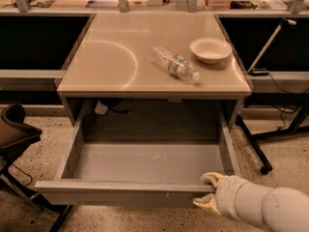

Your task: Open top drawer

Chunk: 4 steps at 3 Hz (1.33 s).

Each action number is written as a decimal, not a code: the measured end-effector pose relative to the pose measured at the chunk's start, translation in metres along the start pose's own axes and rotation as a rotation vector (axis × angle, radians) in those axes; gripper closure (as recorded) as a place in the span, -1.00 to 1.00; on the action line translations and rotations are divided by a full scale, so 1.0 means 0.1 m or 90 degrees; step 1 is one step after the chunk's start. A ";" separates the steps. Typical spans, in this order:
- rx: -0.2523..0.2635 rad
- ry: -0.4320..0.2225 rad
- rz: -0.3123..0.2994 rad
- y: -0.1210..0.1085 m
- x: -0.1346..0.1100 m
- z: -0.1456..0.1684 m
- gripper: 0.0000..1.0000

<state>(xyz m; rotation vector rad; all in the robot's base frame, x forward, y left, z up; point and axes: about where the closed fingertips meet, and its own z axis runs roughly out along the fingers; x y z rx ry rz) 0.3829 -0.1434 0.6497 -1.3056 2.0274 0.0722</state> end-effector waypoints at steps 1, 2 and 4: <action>0.000 0.000 0.000 0.00 0.00 0.00 -0.31; 0.000 0.000 0.000 0.00 0.00 0.00 -0.78; 0.000 0.000 0.000 0.00 0.00 0.00 -1.00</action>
Offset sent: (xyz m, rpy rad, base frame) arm 0.0000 0.0000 0.0000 0.0000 0.0000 0.0000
